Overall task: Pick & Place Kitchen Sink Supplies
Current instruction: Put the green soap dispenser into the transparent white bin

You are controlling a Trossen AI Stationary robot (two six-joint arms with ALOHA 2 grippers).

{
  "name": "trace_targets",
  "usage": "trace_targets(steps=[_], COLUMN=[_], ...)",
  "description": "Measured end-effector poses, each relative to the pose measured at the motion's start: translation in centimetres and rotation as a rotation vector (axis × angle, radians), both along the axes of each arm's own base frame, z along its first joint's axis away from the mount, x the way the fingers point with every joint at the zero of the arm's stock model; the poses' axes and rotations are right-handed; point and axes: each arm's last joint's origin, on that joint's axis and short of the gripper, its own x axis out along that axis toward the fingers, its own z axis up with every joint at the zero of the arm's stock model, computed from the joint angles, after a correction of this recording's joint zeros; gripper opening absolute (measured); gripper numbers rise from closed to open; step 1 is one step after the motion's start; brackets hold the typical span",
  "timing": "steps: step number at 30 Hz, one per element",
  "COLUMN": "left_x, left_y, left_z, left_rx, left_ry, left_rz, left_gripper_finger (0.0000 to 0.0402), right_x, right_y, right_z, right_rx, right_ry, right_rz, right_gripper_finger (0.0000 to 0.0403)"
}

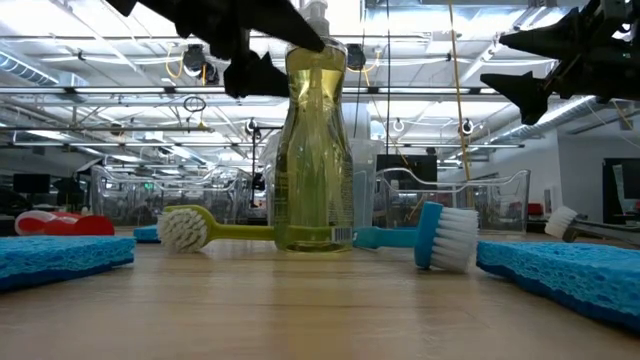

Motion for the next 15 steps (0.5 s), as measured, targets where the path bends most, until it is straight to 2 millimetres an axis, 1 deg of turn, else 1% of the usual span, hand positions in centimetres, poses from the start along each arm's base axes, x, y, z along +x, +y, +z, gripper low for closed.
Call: trace_targets(steps=[3,7,9,15], left_x=[0.0,-0.1,-0.5,-1.0], left_y=[0.0,0.2,0.3,1.1], left_z=[0.0,0.5,0.7,1.9], left_rx=[0.007,0.021,0.036,0.053], left_ry=[0.001,-0.018,-0.004,-0.048], left_rz=[-0.006,-0.012,-0.014,0.004], left_gripper_finger=[0.0399,0.0399,0.0399,0.0399], right_x=[0.0,0.0,0.0,0.0], right_y=[0.0,0.0,0.0,0.0], right_z=[0.0,0.0,0.0,0.0], right_rx=[0.001,0.001,0.007,0.011], right_ry=[0.000,0.000,-0.001,0.000], right_rz=[0.001,0.001,0.002,0.006], right_gripper_finger=[0.0295,0.0295,0.0295,0.0295])
